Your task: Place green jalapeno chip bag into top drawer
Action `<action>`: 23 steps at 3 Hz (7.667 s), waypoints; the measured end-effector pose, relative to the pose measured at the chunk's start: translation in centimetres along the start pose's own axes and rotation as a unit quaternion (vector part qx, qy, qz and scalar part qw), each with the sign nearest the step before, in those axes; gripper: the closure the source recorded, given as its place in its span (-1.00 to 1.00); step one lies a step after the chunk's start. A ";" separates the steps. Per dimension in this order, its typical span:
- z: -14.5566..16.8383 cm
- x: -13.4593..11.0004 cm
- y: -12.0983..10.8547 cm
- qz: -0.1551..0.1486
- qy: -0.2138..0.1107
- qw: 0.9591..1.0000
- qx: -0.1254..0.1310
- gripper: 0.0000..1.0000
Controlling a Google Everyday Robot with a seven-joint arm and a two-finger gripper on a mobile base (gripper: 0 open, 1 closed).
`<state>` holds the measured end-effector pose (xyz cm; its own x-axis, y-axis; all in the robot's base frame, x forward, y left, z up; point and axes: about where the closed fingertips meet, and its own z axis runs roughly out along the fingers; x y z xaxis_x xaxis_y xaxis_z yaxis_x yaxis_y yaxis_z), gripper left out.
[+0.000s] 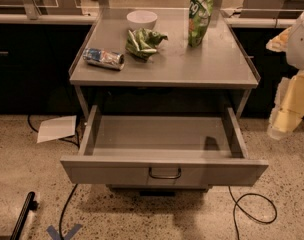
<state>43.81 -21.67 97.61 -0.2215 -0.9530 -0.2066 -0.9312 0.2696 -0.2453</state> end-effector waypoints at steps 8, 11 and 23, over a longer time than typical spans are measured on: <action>14.4 -14.8 -22.3 0.056 -0.219 0.968 0.108 -1.00; 19.1 -14.9 -22.1 0.140 -0.258 0.947 0.134 -1.00; 23.5 -23.7 -31.2 0.266 -0.341 0.895 0.114 -1.00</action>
Offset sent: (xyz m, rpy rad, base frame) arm 0.0080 0.0005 0.0014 0.0424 -0.0017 0.0144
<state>84.90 -4.28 87.90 -0.3155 -0.3972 -0.8618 -0.6456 0.7554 -0.1118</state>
